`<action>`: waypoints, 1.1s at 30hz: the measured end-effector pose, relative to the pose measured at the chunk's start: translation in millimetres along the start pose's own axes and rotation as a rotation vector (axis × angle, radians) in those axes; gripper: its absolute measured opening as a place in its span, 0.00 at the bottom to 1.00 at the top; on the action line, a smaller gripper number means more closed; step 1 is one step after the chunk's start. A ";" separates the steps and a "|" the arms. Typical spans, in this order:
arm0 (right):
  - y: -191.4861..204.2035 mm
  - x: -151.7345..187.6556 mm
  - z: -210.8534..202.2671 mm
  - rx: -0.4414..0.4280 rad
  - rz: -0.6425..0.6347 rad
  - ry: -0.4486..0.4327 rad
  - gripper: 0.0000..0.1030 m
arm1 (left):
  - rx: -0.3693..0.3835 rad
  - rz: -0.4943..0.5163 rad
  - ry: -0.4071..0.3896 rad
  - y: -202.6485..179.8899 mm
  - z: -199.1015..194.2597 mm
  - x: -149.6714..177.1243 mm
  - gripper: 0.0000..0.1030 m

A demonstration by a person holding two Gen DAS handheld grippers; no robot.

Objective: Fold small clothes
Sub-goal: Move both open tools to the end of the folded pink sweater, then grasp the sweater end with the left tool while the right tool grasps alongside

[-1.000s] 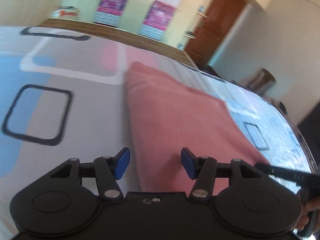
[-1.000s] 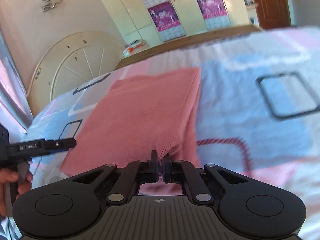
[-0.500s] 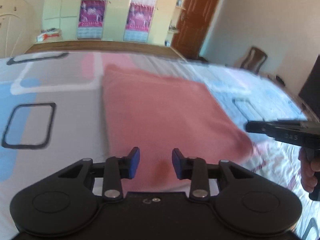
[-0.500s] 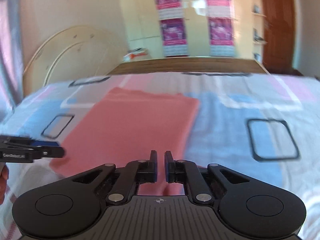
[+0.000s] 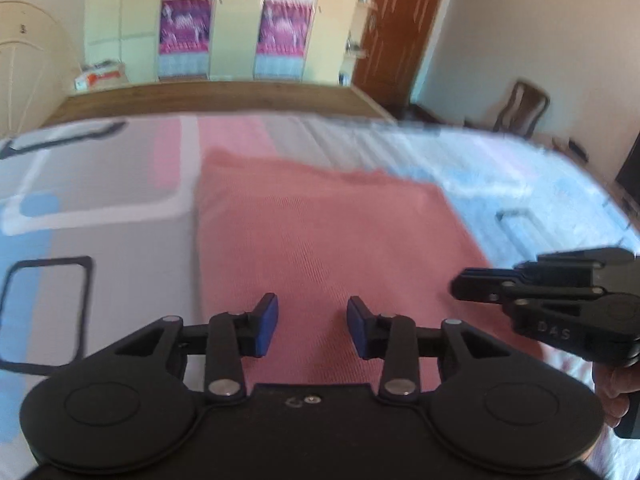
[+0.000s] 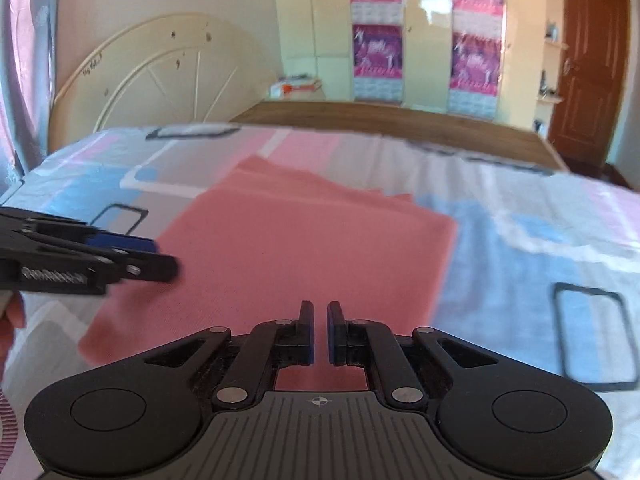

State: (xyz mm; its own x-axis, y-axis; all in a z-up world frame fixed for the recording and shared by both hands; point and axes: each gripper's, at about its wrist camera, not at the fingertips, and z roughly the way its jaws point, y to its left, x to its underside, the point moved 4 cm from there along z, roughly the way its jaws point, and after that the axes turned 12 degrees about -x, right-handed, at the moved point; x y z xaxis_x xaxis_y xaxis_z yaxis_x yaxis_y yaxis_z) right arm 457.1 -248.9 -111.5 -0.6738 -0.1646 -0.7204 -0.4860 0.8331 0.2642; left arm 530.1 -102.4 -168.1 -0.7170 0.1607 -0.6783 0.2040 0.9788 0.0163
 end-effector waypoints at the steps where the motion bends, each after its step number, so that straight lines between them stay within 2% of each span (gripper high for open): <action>1: -1.2 2.9 10.6 0.004 0.007 0.036 0.06 | -0.015 0.016 0.014 -2.8 7.5 4.0 0.38; 2: -3.7 8.9 21.4 0.018 0.011 0.080 0.06 | -0.021 0.010 0.008 -3.0 9.9 6.9 0.38; 5: -5.8 13.2 23.5 0.024 0.031 0.053 0.06 | -0.042 -0.014 0.021 -3.4 9.4 5.4 0.38; 8: 1.0 11.8 24.6 0.047 -0.001 0.065 0.06 | -0.065 0.002 0.008 -6.4 5.4 8.4 0.38; 12: -1.1 9.5 24.9 0.030 -0.003 0.076 0.06 | -0.084 0.050 0.011 -8.5 -1.8 2.9 0.40; 14: -4.8 9.3 17.3 0.032 -0.004 0.067 0.09 | -0.133 0.079 -0.024 -9.9 -13.0 -3.4 0.61; 15: -9.6 9.6 9.4 0.048 -0.004 0.049 0.28 | -0.186 0.087 -0.072 -8.2 -21.6 -5.6 0.77; 16: -14.1 7.5 -2.3 0.061 0.012 0.005 0.44 | -0.247 0.097 -0.140 -4.8 -31.6 -7.2 0.77; 17: -20.8 6.2 -14.5 0.050 0.048 -0.047 0.68 | -0.268 0.110 -0.162 -1.2 -36.2 -7.8 0.78; 18: -29.4 6.5 -23.5 0.023 0.089 -0.077 0.68 | -0.260 0.114 -0.153 3.8 -37.1 -8.0 0.78; 20: -50.5 11.6 -30.1 -0.024 0.180 -0.070 0.68 | -0.209 0.063 -0.104 19.9 -32.2 -5.8 0.78; 24: -89.0 25.9 -31.5 -0.139 0.379 -0.076 0.67 | -0.035 -0.083 0.032 50.8 -11.3 4.5 0.77; 28: -109.3 35.0 -19.7 -0.275 0.527 -0.048 0.67 | 0.051 -0.195 0.111 67.5 8.5 15.2 0.78; 30: -113.4 37.5 -16.2 -0.304 0.561 -0.050 0.67 | 0.092 -0.274 0.147 75.4 15.2 19.8 0.78; 33: -124.7 35.7 -13.0 -0.372 0.652 -0.058 0.67 | 0.120 -0.314 0.160 76.1 22.2 21.1 0.78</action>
State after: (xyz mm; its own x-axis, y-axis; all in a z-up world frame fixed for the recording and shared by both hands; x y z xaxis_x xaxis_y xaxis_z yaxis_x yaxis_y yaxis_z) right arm 486.4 -365.5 -161.9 -0.8641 0.3374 -0.3735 -0.1616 0.5168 0.8407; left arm 545.3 -27.4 -197.6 -0.8503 -0.1184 -0.5128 0.0269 0.9633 -0.2669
